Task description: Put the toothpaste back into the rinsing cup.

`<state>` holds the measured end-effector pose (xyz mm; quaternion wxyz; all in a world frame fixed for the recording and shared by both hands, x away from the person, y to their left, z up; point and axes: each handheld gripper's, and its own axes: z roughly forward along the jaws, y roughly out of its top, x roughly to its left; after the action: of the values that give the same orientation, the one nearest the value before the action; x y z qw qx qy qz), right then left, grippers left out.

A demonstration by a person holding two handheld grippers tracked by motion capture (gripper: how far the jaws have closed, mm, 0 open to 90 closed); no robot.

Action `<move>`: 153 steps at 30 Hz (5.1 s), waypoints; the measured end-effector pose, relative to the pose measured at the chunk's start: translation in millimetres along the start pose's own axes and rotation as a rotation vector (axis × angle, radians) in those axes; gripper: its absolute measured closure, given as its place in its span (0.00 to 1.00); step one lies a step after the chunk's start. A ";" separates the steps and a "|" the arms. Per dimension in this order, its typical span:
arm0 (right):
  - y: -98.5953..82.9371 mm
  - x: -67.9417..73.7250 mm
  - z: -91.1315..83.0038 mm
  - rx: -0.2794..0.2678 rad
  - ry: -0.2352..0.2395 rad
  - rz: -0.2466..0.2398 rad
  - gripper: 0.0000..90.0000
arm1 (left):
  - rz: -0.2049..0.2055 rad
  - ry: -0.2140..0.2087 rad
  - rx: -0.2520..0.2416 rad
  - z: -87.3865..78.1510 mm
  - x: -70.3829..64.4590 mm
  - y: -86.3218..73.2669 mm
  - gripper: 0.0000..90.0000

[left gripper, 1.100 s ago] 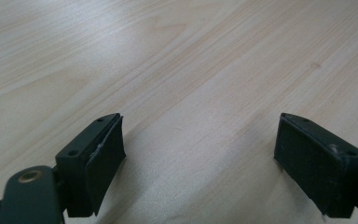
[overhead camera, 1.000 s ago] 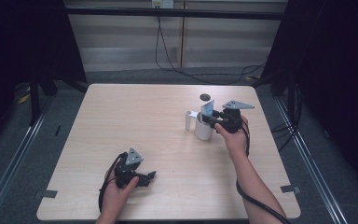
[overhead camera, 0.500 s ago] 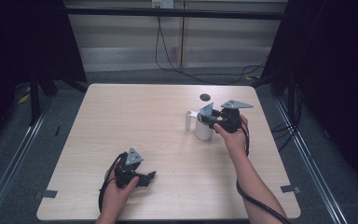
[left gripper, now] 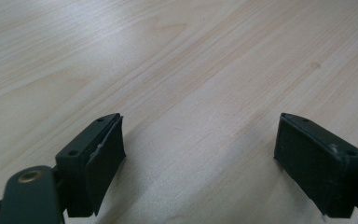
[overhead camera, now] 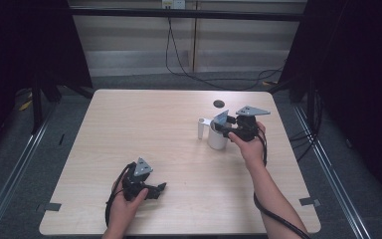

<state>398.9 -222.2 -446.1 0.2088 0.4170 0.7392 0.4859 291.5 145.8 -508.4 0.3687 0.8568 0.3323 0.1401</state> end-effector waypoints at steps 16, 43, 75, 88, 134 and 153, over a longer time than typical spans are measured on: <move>5.4 -0.3 -5.7 -0.002 0.002 0.010 0.37 | -0.004 0.000 0.007 -0.3 -0.5 0.1 0.17; 3.2 1.6 -26.1 0.027 0.013 -0.017 0.29 | 0.000 -0.003 0.006 -0.4 -0.8 -0.2 0.17; -8.5 5.8 -56.3 0.047 0.066 -0.043 0.20 | -0.002 -0.005 0.001 -0.3 -1.6 -0.5 0.17; -20.5 5.3 -61.0 0.080 0.079 -0.054 0.18 | -0.002 -0.005 0.002 -0.4 -1.6 -0.5 0.17; -67.7 -0.5 -89.6 0.158 0.092 -0.077 0.18 | -0.004 -0.004 0.000 -0.3 -1.8 -0.6 0.17; -94.1 -2.9 -95.2 0.199 0.081 -0.072 0.18 | 0.002 -0.001 0.011 -1.3 -1.6 -0.5 0.17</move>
<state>293.6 -293.4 -488.5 0.1539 0.3890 0.8060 0.4189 289.4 145.7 -507.9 0.3640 0.8592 0.3319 0.1381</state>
